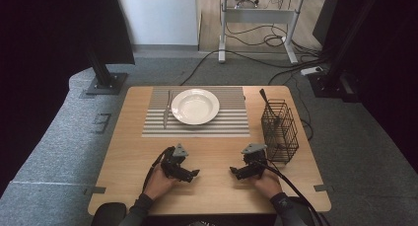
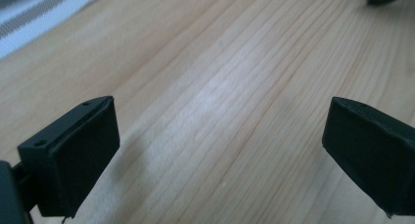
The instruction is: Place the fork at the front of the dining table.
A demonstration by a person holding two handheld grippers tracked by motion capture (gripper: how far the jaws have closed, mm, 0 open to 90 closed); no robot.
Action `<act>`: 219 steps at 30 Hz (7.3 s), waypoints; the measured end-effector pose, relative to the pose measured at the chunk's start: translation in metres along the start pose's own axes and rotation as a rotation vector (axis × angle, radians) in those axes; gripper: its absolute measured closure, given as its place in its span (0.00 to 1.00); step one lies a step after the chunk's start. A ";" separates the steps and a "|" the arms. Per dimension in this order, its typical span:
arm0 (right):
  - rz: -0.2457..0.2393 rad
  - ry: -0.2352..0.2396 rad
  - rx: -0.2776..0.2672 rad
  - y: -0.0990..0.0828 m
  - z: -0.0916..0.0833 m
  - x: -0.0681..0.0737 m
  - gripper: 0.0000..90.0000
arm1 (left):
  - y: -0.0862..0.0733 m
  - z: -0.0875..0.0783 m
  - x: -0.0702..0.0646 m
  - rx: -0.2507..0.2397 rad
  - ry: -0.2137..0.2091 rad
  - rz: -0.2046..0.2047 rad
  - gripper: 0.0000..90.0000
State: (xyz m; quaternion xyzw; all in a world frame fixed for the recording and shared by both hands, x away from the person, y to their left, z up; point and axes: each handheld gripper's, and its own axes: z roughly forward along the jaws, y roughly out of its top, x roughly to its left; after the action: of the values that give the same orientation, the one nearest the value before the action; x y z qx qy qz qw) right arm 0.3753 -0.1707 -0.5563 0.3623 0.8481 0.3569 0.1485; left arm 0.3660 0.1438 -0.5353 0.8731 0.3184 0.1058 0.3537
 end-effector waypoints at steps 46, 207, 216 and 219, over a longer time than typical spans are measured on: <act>-0.018 0.011 -0.004 -0.006 -0.005 0.003 0.00 | 0.193 -0.013 -0.039 -0.078 -0.078 0.254 0.10; -0.147 0.086 -0.085 0.101 -0.032 0.008 0.94 | 0.149 -0.053 -0.010 -0.214 -0.119 0.213 0.19; -0.104 0.068 -0.082 0.104 -0.032 -0.006 0.94 | 0.101 -0.050 -0.003 -0.220 -0.111 0.148 0.10; -0.082 0.061 -0.075 0.108 -0.030 -0.013 0.94 | 0.086 -0.048 -0.001 -0.216 -0.100 0.123 0.04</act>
State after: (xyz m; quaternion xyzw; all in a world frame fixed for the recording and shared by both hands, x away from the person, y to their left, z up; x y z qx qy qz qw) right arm 0.4234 -0.1428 -0.4585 0.3103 0.8524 0.3930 0.1503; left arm 0.3873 0.1225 -0.4417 0.8520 0.2329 0.1174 0.4539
